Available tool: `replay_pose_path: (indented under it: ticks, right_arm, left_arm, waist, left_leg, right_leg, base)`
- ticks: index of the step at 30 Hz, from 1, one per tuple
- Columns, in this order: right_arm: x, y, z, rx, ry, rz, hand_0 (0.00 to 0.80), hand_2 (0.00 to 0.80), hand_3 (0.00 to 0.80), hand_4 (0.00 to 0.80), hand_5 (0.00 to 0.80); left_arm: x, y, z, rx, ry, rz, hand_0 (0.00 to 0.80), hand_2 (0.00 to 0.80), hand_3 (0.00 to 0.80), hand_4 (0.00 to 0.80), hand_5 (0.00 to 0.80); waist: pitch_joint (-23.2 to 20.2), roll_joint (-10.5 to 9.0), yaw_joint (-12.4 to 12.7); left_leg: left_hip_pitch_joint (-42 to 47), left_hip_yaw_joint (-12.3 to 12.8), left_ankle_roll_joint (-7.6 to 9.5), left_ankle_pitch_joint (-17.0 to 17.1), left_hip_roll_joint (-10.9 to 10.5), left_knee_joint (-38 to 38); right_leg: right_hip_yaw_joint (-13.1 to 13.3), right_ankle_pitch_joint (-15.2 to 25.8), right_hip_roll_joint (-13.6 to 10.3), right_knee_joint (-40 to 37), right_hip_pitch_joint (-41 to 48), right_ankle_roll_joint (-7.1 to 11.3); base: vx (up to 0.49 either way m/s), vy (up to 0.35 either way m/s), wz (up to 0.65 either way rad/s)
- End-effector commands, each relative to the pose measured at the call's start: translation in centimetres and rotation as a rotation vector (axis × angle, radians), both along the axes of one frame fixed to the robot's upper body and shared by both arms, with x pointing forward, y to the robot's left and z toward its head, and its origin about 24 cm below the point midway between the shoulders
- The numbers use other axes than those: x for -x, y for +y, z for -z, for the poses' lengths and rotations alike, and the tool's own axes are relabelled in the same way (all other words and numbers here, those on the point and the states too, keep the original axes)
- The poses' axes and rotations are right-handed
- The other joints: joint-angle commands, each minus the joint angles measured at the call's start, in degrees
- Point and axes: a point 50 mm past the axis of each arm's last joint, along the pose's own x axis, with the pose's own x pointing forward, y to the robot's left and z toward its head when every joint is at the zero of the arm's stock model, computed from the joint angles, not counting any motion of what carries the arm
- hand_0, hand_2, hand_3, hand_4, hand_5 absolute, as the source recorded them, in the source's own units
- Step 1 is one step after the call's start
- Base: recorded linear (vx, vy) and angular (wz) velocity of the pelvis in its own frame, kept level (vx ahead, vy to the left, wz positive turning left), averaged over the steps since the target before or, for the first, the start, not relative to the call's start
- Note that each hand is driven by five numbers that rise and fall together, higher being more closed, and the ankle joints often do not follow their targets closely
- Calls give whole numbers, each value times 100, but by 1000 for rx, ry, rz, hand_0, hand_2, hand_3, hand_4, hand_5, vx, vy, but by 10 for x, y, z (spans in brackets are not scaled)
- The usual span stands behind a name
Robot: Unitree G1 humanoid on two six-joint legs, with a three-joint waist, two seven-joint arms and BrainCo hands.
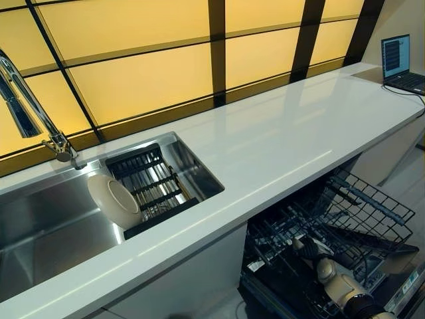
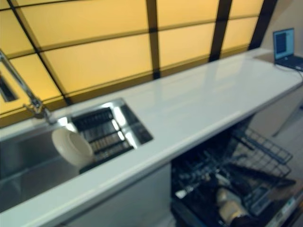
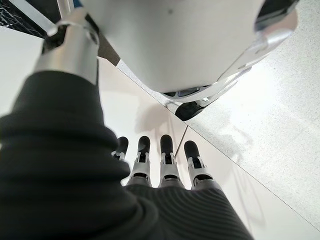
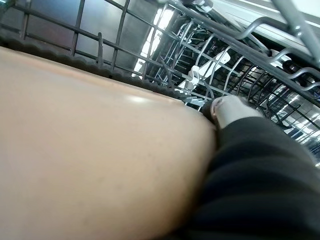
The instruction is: Take plates into dishwasher
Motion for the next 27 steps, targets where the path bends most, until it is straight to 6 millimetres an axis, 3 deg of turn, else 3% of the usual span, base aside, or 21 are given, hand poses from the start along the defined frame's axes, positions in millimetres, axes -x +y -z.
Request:
replay_pose_path:
  ticks: [1, 4, 5, 6, 8, 27]
  right_arm:
    - [-4, 20, 9, -29, 34, -44, 499, 499, 499, 499, 499]
    - [-3, 19, 9, -28, 35, -39, 449, 449, 449, 449, 449]
    - [-3, 18, 10, -28, 36, -37, 351, 351, 351, 351, 351]
    - [-3, 17, 9, -27, 33, -33, 144, 144, 144, 144, 144]
    - [-4, 17, 9, -29, 34, -30, 0, 0, 0, 0, 0]
    - [-6, 18, -7, -44, -103, -38, 0, 0, 0, 0, 0]
  left_arm:
    - [-27, -2, -9, -37, -61, 131, 0, 0, 0, 0, 0]
    - [-27, -2, -8, -35, -61, 132, 0, 0, 0, 0, 0]
    - [-27, -3, -8, -35, -61, 132, 0, 0, 0, 0, 0]
    - [-27, -2, -8, -35, -60, 132, 0, 0, 0, 0, 0]
    - [-26, -2, -8, -35, -59, 131, 0, 0, 0, 0, 0]
    - [-23, -2, -8, -33, -60, 110, 0, 0, 0, 0, 0]
  waist:
    - [142, -133, 160]
    - [152, -131, 156]
    - [153, -130, 156]
    - [153, -130, 154]
    - [151, -132, 153]
    - [191, -189, 49]
  left_leg:
    - [-546, -113, -92, 66, -38, 14]
    - [-532, -113, -91, 65, -36, 17]
    - [-528, -112, -91, 65, -35, 17]
    - [-520, -111, -88, 64, -37, 14]
    - [-520, -110, -88, 60, -32, 21]
    - [-396, -37, -66, 43, 34, -2]
  right_leg:
    - [40, -362, -131, 580, -189, -440]
    - [34, -371, -134, 596, -185, -448]
    - [31, -371, -134, 600, -185, -449]
    - [33, -373, -132, 601, -183, -452]
    - [33, -376, -129, 599, -179, -455]
    - [126, -376, -59, 610, -162, -455]
  base:
    - [0, 0, 0]
    - [0, 0, 0]
    - [0, 0, 0]
    - [0, 0, 0]
    - [0, 0, 0]
    - [0, 0, 0]
